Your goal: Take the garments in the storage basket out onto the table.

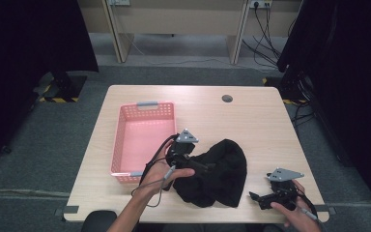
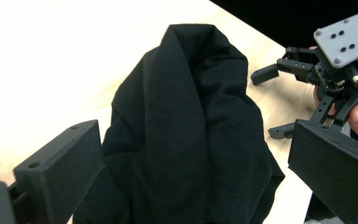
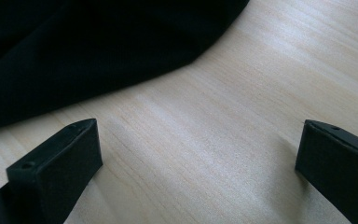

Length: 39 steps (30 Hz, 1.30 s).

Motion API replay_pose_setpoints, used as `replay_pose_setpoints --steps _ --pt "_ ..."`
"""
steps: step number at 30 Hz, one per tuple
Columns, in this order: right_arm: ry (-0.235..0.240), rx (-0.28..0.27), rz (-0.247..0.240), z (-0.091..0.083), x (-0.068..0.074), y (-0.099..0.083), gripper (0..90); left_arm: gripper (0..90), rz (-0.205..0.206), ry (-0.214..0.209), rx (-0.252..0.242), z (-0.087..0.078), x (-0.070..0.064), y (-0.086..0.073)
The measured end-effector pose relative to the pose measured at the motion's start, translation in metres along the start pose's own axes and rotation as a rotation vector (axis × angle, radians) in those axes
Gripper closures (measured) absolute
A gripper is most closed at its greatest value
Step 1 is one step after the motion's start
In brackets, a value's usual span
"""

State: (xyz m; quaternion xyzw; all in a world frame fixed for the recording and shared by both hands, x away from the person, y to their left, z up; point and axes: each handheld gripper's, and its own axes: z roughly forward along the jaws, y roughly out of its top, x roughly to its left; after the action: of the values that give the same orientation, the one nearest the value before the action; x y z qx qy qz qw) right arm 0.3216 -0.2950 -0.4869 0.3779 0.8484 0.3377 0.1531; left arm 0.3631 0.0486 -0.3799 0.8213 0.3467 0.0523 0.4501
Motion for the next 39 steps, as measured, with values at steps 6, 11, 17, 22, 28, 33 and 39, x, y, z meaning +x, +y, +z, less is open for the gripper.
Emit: replay_pose_setpoints --steps 6,11,17,22,28,33,39 --pt "0.000 0.000 0.000 0.000 0.000 0.000 0.4 2.4 -0.014 0.007 -0.014 -0.004 0.006 -0.004" --pt "0.001 0.000 -0.002 0.000 0.000 0.000 0.4 2.4 -0.023 0.019 -0.026 -0.008 0.012 -0.006" --pt "0.001 0.000 -0.003 0.000 0.000 0.000 0.4 2.4 -0.029 0.023 -0.047 -0.017 0.017 -0.009" --pt "0.001 0.000 -0.002 0.000 0.000 0.000 0.4 2.3 -0.034 0.032 -0.066 -0.026 0.020 -0.012" --pt "0.001 0.000 -0.002 0.000 0.000 0.000 0.4 2.4 -0.038 0.038 -0.070 -0.030 0.022 -0.016" --pt "0.001 0.000 -0.003 0.000 0.000 0.000 0.4 2.4 -0.048 0.045 -0.080 -0.035 0.024 -0.019" --pt "0.001 0.000 -0.003 0.000 0.000 0.000 0.4 2.4 -0.045 0.045 -0.080 -0.038 0.025 -0.023"
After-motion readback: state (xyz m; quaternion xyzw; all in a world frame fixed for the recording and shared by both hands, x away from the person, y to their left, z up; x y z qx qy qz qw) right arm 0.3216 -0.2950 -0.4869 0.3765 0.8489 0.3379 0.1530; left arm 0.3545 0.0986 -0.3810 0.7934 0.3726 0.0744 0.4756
